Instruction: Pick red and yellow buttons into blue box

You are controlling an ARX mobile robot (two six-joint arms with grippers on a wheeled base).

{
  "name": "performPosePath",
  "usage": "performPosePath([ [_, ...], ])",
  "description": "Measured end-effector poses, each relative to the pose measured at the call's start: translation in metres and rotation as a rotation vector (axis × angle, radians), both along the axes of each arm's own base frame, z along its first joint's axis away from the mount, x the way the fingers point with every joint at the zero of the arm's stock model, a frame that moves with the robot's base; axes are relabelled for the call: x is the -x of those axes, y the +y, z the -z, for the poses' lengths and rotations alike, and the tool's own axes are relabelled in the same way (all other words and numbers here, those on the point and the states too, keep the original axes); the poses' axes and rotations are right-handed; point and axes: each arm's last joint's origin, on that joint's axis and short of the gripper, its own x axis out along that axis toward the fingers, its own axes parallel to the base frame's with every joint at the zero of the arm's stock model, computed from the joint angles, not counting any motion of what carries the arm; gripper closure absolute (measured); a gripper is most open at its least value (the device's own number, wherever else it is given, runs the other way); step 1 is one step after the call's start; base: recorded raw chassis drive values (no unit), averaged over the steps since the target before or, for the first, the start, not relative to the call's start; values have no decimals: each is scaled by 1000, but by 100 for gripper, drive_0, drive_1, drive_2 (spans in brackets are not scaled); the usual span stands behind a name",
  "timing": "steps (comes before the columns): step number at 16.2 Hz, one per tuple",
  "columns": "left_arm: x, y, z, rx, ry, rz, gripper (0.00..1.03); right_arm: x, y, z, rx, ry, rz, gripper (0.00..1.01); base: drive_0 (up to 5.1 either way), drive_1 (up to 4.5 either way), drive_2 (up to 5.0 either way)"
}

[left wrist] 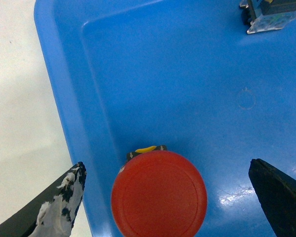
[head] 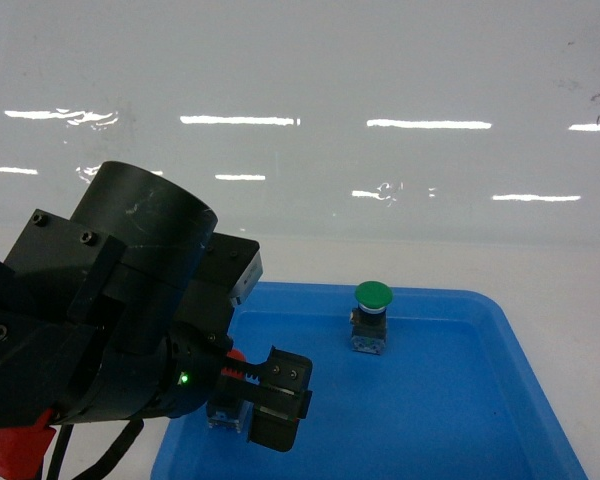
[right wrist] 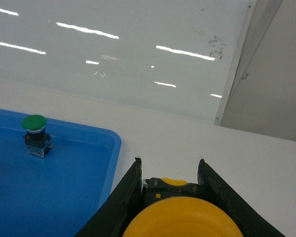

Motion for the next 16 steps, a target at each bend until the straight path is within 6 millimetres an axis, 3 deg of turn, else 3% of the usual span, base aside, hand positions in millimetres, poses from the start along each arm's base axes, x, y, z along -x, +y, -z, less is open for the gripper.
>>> performPosePath([
  [1, 1, 1, 4, -1, 9, -5, 5, 0, 0, 0, 0, 0, 0, 70, 0, 0, 0],
  [2, 0, 2, 4, 2, 9, -8, 13, 0, 0, 0, 0, 0, 0, 70, 0, 0, 0],
  [4, -1, 2, 4, 15, -5, -8, 44, 0, 0, 0, 0, 0, 0, 70, 0, 0, 0],
  [7, -1, 2, 7, 19, -9, -7, 70, 0, 0, 0, 0, 0, 0, 70, 0, 0, 0],
  [12, -6, 10, 2, 117, -42, -38, 70, 0, 0, 0, 0, 0, 0, 70, 0, 0, 0],
  [16, -15, 30, -51, 194, -224, -72, 71, 0, 0, 0, 0, 0, 0, 70, 0, 0, 0],
])
